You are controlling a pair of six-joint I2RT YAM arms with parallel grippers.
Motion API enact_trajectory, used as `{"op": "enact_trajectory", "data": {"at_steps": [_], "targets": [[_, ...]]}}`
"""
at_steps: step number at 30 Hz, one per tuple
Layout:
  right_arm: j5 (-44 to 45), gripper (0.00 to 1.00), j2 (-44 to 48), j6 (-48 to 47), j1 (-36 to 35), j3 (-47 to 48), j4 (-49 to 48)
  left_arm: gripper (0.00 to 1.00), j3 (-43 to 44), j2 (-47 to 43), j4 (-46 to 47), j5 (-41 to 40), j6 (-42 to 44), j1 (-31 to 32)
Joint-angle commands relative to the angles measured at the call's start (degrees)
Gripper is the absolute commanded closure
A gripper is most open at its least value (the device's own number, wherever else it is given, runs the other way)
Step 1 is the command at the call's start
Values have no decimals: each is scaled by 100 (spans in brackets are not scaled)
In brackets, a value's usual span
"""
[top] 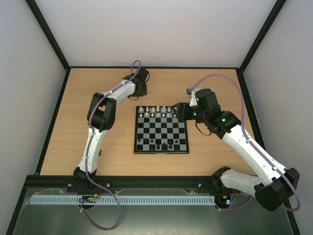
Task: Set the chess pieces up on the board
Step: Pick up the chess piece at the center of the board, then place the chess piece on the chessboard.
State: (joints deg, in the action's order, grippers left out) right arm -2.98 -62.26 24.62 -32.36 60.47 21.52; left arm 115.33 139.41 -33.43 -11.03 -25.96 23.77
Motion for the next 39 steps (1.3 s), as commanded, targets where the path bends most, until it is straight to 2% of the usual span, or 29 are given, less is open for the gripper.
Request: {"op": "enact_trajectory", "data": {"at_steps": [1, 11, 17, 30, 39], "targets": [[-57, 32, -27, -41, -25, -68, -42, 96, -83, -158, -200, -109, -12, -20], [-47, 32, -14, -36, -25, -70, -54, 97, -2013, -2078, 204, -332, -175, 247], [45, 32, 47, -61, -25, -69, -22, 97, -2772, -3411, 101, -417, -224, 505], [272, 32, 109, -72, -25, -90, 26, 95, -3920, -5603, -473, -507, -541, 1413], [431, 31, 201, -54, -25, -70, 130, 93, -4325, -6323, -814, -608, -803, 2065]]}}
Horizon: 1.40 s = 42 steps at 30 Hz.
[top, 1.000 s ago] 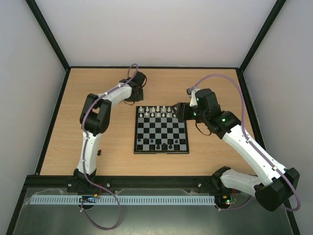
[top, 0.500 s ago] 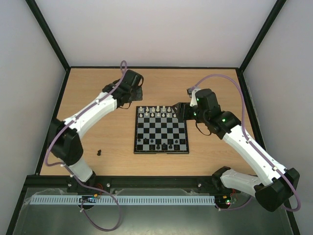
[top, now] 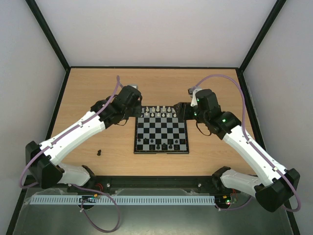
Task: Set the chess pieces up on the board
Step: Place the chess piece on the chessboard.
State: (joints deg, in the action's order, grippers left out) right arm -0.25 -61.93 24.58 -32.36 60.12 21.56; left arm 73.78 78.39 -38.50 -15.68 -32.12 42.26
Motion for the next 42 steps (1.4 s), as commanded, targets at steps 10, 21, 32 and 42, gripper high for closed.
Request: {"op": "enact_trajectory", "data": {"at_steps": [10, 21, 32, 42], "targets": [[451, 21, 658, 47, -29, -286, 320, 93, -253, -345, -377, -258, -537, 1049], [821, 2, 961, 142, -25, -387, 433, 93, -435, -62, -195, -364, -974, 2003], [883, 2, 1047, 139, -25, -418, 431, 93, -774, 489, 17, -348, -1106, 2174], [792, 1, 1025, 117, -25, -413, 397, 93, -979, 492, 105, -308, -1174, 2178]]}}
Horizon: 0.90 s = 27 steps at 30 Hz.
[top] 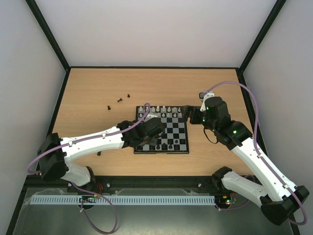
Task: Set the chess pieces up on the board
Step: Place the chess piece on the chessboard.
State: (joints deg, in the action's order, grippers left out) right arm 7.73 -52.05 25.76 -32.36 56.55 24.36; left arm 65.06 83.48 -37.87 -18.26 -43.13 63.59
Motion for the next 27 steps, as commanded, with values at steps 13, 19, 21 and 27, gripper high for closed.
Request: {"op": "enact_trajectory", "data": {"at_steps": [13, 19, 21, 27], "targets": [[-51, 2, 14, -5, -25, -79, 111, 93, -644, -162, 111, 98, -234, 42], [-91, 1, -32, -5, -25, -76, 100, 92, -894, -234, 202, 148, -292, 40], [-99, 1, -33, -1, -25, -85, 95, 91, -906, -195, 285, 162, -265, 40], [-75, 1, -13, 8, -25, -66, 111, 91, -226, 489, 365, 200, 112, 32]]}}
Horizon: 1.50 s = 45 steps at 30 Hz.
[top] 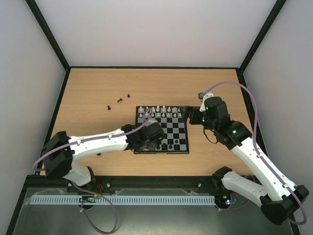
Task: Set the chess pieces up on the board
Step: Place the chess piece on the chessboard.
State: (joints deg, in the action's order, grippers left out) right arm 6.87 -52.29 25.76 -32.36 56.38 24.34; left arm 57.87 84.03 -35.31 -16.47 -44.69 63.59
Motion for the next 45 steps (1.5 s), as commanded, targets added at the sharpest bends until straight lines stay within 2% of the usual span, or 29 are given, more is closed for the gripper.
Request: {"op": "enact_trajectory", "data": {"at_steps": [1, 21, 45], "targets": [[32, 1, 28, 0, -25, -48, 121, 91, 638, 567, 76, 21, 369, 27], [-16, 1, 218, -43, -25, -26, 163, 91, 1490, 1809, -45, 812, 1187, -367], [-61, 1, 176, -56, -23, -43, 150, 87, 978, 1968, 590, 1047, 1147, -523]]}}
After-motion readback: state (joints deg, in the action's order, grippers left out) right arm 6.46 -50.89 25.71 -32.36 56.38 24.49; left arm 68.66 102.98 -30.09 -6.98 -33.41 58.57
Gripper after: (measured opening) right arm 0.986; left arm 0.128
